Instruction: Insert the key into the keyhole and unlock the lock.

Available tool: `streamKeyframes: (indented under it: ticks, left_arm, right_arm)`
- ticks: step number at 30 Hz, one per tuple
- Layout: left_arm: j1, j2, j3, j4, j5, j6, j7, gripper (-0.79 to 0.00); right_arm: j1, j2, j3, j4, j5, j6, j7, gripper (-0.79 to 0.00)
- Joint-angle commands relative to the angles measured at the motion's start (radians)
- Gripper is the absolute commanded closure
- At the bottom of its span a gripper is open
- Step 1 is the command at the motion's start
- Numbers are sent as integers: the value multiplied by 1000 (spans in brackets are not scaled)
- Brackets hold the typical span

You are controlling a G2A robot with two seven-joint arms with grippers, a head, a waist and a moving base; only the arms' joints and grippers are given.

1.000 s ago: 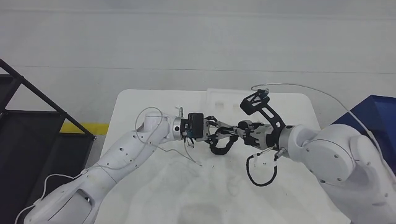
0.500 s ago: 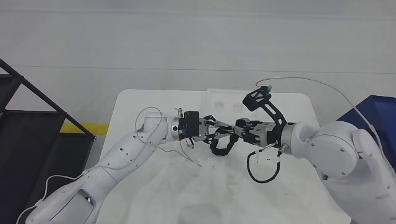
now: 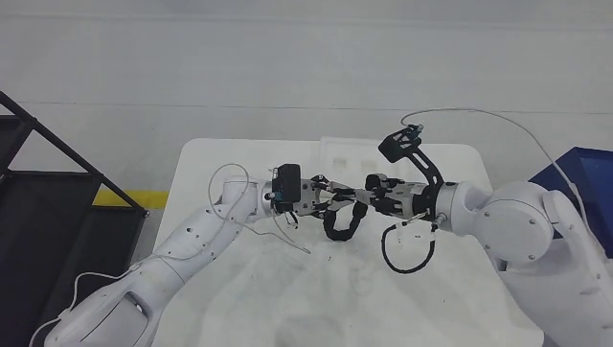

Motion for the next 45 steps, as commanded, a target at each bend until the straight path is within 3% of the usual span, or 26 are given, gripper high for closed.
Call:
streamKeyframes:
  ticks: [1, 4, 5, 7, 15, 19, 31, 45]
  left_arm:
    - [-1, -3, 1, 7, -6, -6, 1, 0]
    - [-2, -6, 0, 18, -23, -24, -2, 0]
    - [-3, -8, -1, 22, -33, -34, -4, 0]
    - [-6, -9, -5, 28, -59, -66, -19, 0]
    - [-20, -2, -43, 24, -253, -255, -207, 0]
    - [-34, 9, -28, 17, -360, -256, -306, 0]
    - [-120, 74, 51, -66, -627, -256, -649, 0]
    - [-137, 124, 92, -144, -844, -256, -858, 0]
  right_arm:
    - [5, 0, 2, 4, 5, -5, -3, -265]
    - [14, 0, 6, 5, 9, -32, -7, -363]
    - [17, 1, 8, 2, 5, -50, -6, -579]
    - [22, 3, 13, -3, 1, -96, 1, -785]
    - [-1, 18, 46, -22, -17, -315, 25, -785]
    - [-18, 25, 57, -18, -30, -379, 34, -785]
    - [-22, 26, 59, -15, -30, -382, 30, -785]
    - [-59, 39, 56, -63, -262, -578, -92, -785]
